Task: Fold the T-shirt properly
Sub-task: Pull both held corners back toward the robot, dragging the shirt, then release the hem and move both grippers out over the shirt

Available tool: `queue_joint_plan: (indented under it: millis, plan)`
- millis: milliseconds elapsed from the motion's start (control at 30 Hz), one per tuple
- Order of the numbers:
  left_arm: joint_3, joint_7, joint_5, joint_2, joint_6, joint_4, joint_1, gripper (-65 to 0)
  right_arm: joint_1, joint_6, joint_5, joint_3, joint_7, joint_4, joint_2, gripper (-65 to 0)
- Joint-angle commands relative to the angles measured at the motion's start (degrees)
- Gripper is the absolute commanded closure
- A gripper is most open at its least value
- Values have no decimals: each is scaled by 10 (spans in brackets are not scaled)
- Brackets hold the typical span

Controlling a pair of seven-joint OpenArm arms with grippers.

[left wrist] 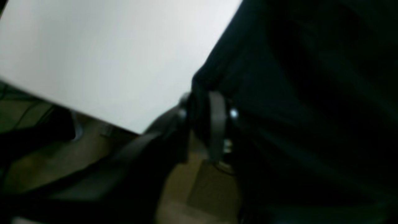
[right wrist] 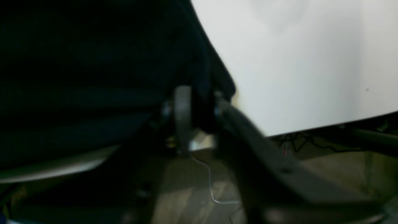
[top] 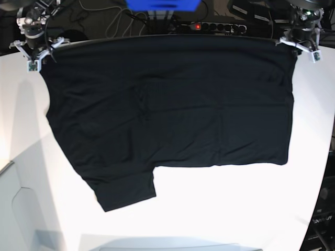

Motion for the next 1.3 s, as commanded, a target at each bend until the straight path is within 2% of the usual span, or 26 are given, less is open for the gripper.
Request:
queue_joint_plan:
  millis: [0,100,167,233,400,600,733,833,1000,1133,1267]
  plan:
    - [-7,-11,-6,-5,-10,13,7,-158,-2,-3,5,5,9,12,5,-215]
    - [-32,-11,-5,1,-18,13,3,-257,-11,-3,9,5,10,28,5,-319]
    - [-46,-11,-6,2,-18,14,0,-282,-16,-3,9,4,10,48,5,-348]
    - [-59,-11,-6,7,-20,14,-6,-285,-14,-3,16,8,10,67,-8,-349]
    - [-95,-11,-7,8,-20,41,-9,-289,-10,-3,33,5,10,101,-14,-349]
    - [-96,-11,-7,9,-20,83,-67,-289,68,-3,31,2,7,100,-14,-349]
    - [-106,-12,-7,17,-16,86,-127,-290,117,-3,28,-34,6,100,-12,-350]
    - [-110,-11,-2,16,-14,85,-184,-329,173,-3,-23,-79,6,93,-10,-352]
    - [-108,-11,-1,11,-14,84,-251,-423,286,-3,-111,-121,5,19,-14,-352]
    - [-96,-11,4,1,-14,79,-299,-426,371,-3,-123,-120,5,-81,-11,-352]
    - [-37,-17,57,-9,-14,46,-332,-426,448,-3,-150,-122,5,-197,5,-354]
